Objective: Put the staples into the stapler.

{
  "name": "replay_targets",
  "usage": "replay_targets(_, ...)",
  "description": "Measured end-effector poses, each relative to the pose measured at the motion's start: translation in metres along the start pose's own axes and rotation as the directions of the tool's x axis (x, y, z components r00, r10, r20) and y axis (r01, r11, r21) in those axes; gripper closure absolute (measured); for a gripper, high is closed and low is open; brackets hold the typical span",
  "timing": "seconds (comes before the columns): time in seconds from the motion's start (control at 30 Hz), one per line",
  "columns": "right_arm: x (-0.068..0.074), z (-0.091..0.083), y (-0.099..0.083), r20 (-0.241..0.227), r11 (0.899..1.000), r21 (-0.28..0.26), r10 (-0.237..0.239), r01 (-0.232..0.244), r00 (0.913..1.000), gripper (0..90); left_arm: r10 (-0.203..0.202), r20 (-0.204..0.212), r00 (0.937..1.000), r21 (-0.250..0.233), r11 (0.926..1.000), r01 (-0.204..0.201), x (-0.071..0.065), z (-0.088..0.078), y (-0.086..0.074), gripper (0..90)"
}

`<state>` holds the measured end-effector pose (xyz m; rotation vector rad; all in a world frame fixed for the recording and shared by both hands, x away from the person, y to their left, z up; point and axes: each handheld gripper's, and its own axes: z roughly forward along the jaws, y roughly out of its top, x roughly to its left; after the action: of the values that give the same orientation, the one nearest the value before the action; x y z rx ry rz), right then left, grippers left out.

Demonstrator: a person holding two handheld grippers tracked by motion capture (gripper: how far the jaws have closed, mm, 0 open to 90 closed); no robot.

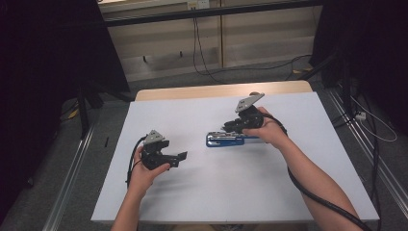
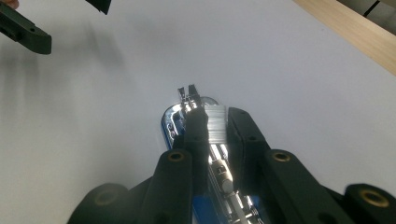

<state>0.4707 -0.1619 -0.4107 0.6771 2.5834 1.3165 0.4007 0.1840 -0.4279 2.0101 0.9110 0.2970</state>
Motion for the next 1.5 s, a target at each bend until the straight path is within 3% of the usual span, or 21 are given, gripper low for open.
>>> replay_targets(1.5, -0.002, 0.024, 0.008, -0.057, 0.998, 0.034, -0.059, 0.061, 0.9966, 79.4, -0.004, -0.006, 1.0000, 0.000, 1.0000, 0.004, 0.000, 0.000, -0.001, 9.1)
